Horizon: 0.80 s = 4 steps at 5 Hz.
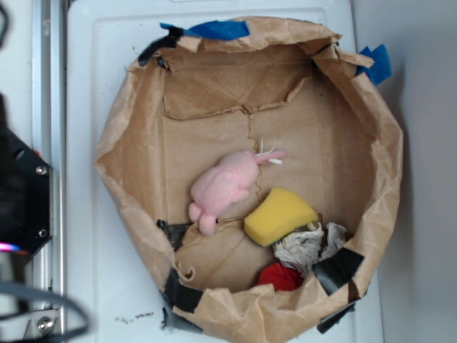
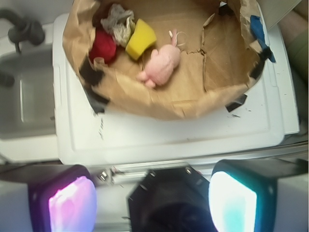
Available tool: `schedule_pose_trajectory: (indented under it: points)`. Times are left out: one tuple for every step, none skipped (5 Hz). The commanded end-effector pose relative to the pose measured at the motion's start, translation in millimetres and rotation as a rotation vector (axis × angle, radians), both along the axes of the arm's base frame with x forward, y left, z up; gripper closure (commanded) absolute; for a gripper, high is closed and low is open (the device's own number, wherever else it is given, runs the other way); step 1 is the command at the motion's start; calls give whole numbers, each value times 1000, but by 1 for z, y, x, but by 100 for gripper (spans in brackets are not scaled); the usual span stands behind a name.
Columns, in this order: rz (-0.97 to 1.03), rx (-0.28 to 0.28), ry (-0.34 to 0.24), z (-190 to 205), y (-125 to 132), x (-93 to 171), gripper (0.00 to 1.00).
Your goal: Grab the pink bunny.
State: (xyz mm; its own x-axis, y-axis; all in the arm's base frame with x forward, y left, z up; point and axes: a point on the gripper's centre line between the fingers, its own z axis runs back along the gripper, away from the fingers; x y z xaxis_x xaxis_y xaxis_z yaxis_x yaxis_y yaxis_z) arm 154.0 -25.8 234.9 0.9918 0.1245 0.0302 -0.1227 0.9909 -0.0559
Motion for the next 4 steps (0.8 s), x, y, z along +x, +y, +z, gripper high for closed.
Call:
schedule_pose_trajectory:
  points:
    - [217, -47, -100, -13, 1, 75, 0]
    - [230, -109, -175, -50, 17, 94, 0]
    - [213, -141, -157, -87, 34, 87, 0]
    - [256, -160, -133, -107, 55, 85, 0]
